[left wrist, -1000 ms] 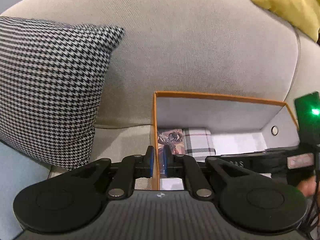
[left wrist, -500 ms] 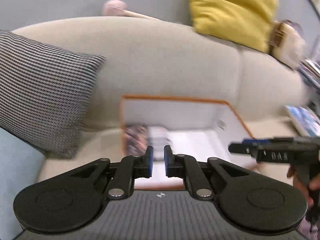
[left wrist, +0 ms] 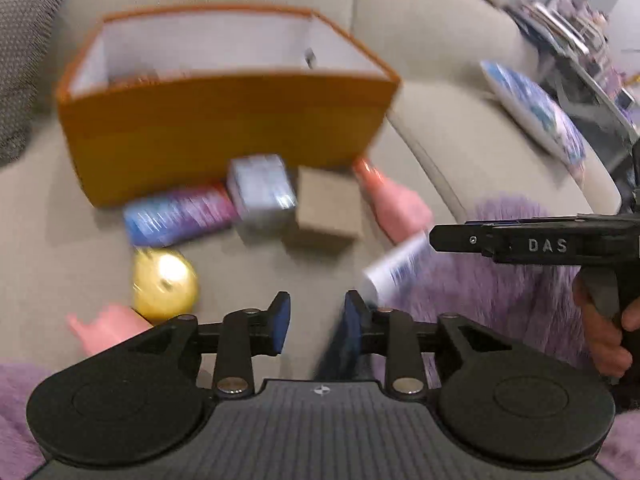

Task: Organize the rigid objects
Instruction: 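Move the left tool to the dark navy bottle and grasp it, then lift the navy bottle with the left tool while the right tool reaches toward the white tube, then grasp the white deodorant tube with the right tool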

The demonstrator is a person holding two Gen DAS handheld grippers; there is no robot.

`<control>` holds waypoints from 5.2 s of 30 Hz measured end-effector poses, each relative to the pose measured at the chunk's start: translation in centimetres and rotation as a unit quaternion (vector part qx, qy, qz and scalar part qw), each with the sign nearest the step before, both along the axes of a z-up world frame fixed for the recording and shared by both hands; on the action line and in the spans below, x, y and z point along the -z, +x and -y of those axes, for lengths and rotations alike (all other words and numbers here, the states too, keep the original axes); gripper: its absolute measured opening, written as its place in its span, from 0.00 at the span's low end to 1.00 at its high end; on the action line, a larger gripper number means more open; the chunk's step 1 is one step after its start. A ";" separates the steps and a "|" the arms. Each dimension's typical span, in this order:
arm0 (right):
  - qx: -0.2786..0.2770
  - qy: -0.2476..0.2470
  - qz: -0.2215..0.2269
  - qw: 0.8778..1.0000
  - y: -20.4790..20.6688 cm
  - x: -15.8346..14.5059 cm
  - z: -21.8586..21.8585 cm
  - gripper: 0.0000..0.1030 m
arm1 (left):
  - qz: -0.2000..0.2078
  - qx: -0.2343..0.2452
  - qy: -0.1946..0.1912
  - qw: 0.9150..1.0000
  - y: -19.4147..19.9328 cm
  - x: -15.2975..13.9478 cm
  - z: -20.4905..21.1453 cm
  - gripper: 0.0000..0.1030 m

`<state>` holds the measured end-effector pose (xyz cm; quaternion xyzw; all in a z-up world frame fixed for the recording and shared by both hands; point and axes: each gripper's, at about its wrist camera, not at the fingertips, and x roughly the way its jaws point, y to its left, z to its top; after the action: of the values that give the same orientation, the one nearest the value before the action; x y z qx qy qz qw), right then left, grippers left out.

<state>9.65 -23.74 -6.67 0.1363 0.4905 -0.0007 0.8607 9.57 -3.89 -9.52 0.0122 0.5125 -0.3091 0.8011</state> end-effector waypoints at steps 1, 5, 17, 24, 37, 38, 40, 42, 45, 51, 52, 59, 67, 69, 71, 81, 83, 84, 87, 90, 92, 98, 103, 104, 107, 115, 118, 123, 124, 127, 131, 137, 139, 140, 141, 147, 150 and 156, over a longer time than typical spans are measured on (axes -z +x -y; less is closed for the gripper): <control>0.001 0.001 -0.001 1.000 -0.7 0.3 0.0 0.50 | -0.013 0.006 -0.002 1.000 0.0 0.5 0.2 0.41; -0.020 -0.026 0.014 0.999 -3.2 1.2 -1.1 0.50 | -0.030 0.016 0.007 0.999 -0.7 2.2 1.1 0.42; -0.037 -0.035 0.029 0.998 -3.5 2.3 -1.6 0.59 | -0.033 0.065 0.081 0.994 -2.7 5.1 3.5 0.42; -0.042 -0.050 0.030 0.997 -3.7 2.4 -2.0 0.60 | -0.037 0.079 0.098 0.991 -3.0 6.7 4.7 0.41; -0.045 -0.062 0.028 0.997 -3.8 2.4 -2.3 0.60 | -0.019 0.008 0.046 0.999 -2.6 5.3 2.1 0.36; -0.044 -0.062 0.028 0.997 -3.8 2.4 -2.3 0.60 | -0.015 -0.007 0.038 0.999 -2.5 5.0 1.6 0.36; -0.041 -0.060 0.027 0.997 -3.8 2.3 -2.3 0.60 | -0.001 -0.035 0.025 0.999 -2.2 4.4 0.6 0.36; -0.034 -0.054 0.022 0.998 -3.6 2.1 -2.2 0.59 | 0.013 -0.056 0.016 0.998 -1.8 3.7 -0.1 0.36; 0.001 -0.016 0.006 1.000 -2.6 1.6 -1.5 0.60 | 0.027 -0.078 0.008 0.997 -1.3 3.3 -0.8 0.36; 0.120 0.052 -0.057 0.990 0.7 1.7 -0.4 0.59 | 0.027 -0.082 -0.005 0.996 -1.2 3.5 -1.1 0.36; 0.129 0.055 -0.064 0.988 1.1 1.9 -0.6 0.59 | 0.026 -0.083 -0.008 0.996 -1.2 3.4 -1.3 0.36; 0.172 -0.005 -0.123 0.977 3.3 4.4 -2.2 0.61 | 0.018 -0.086 -0.027 0.996 -0.8 3.5 -1.6 0.36; 0.161 -0.077 -0.152 0.972 5.2 6.9 -4.0 0.66 | 0.010 -0.090 -0.039 0.995 -0.9 3.4 -2.1 0.36; 0.152 -0.095 -0.158 0.971 5.6 7.6 -4.4 0.66 | 0.007 -0.093 -0.041 0.995 -0.8 3.4 -2.3 0.36; 0.144 -0.108 -0.163 0.970 5.9 8.2 -4.6 0.66 | 0.007 -0.094 -0.041 0.995 -0.8 3.4 -2.3 0.36; 0.140 -0.120 -0.140 0.973 4.4 7.3 -4.8 0.45 | 0.007 -0.091 -0.035 0.995 -0.8 3.5 -2.2 0.36; 0.141 -0.107 -0.130 0.976 4.1 7.2 -4.4 0.41 | 0.008 -0.092 -0.034 0.995 -0.8 3.5 -2.2 0.36; 0.140 -0.102 -0.126 0.977 3.9 7.0 -4.2 0.39 | 0.008 -0.092 -0.033 0.995 -0.8 3.5 -2.2 0.36; 0.143 -0.089 -0.103 0.980 3.1 6.4 -3.6 0.24 | 0.010 -0.093 -0.031 0.995 -0.8 3.4 -2.3 0.36; 0.133 -0.054 -0.092 0.985 2.2 5.7 -3.2 0.00 | 0.010 -0.095 -0.030 0.995 -0.8 3.4 -2.5 0.36; 0.125 -0.048 -0.089 0.987 1.5 5.7 -3.2 0.00 | 0.010 -0.097 -0.028 0.995 -0.8 3.5 -2.6 0.36; 0.078 -0.010 -0.079 0.994 1.8 4.2 -2.3 0.06 | 0.009 -0.106 -0.021 0.994 -0.6 3.5 -3.0 0.36; -0.120 -0.060 -0.074 0.988 2.1 2.7 -3.6 0.10 | 0.010 -0.094 -0.015 0.995 -0.8 3.4 -2.8 0.36; -0.178 -0.078 -0.079 0.978 2.0 2.7 -3.8 0.13 | 0.006 -0.089 -0.014 0.996 -0.8 3.5 -2.6 0.36; -0.327 -0.156 -0.075 0.929 1.1 2.6 -4.6 0.28 | 0.000 -0.082 -0.007 0.997 -0.9 3.7 -2.3 0.36; -0.538 -0.225 -0.118 0.804 2.5 3.6 -5.2 0.47 | -0.005 -0.083 -0.011 0.997 -0.9 3.7 -2.7 0.36; -0.598 -0.252 -0.119 0.751 2.7 4.4 -6.1 0.60 | -0.007 -0.084 -0.012 0.996 -0.6 3.8 -2.7 0.36; -0.643 -0.264 -0.146 0.704 3.9 6.3 -7.4 0.61 | -0.013 -0.084 -0.011 0.996 -0.2 4.0 -2.7 0.36; -0.646 -0.265 -0.148 0.701 4.0 6.6 -7.7 0.61 | -0.015 -0.085 -0.012 0.996 -0.1 4.0 -2.7 0.36; -0.643 -0.247 -0.160 0.707 5.0 7.7 -7.5 0.59 | -0.023 -0.091 -0.012 0.996 0.3 4.2 -2.9 0.36; -0.630 -0.212 -0.156 0.730 5.5 7.4 -6.3 0.43 | -0.032 -0.097 -0.013 0.995 0.6 4.6 -2.9 0.35; -0.599 -0.196 -0.100 0.770 5.4 5.4 -5.5 0.32 | -0.033 -0.111 -0.021 0.993 1.0 4.8 -3.3 0.35; -0.578 -0.162 -0.079 0.796 5.8 4.1 -5.9 0.29 | -0.037 -0.118 -0.030 0.992 1.2 4.9 -3.5 0.35; -0.561 -0.145 -0.074 0.812 6.1 3.8 -6.1 0.27 | -0.038 -0.119 -0.033 0.992 1.3 4.9 -3.6 0.35; -0.539 -0.130 -0.071 0.829 6.5 3.5 -6.3 0.26 | -0.038 -0.120 -0.033 0.991 1.3 4.9 -3.7 0.35; -0.347 -0.050 -0.095 0.932 8.0 4.6 -6.2 0.27 | -0.038 -0.115 -0.032 0.992 1.4 5.1 -3.2 0.35; -0.300 -0.022 -0.099 0.949 7.6 5.3 -6.4 0.29 | -0.047 -0.114 -0.033 0.992 1.9 5.5 -3.0 0.35; -0.255 0.016 -0.095 0.962 6.7 5.6 -4.7 0.31 | -0.054 -0.118 -0.031 0.991 2.2 6.0 -2.7 0.36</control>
<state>16.32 -19.07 -12.23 0.0200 0.5882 0.2137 0.7797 11.82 -1.20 -15.52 -0.0898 0.5426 -0.2284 0.8034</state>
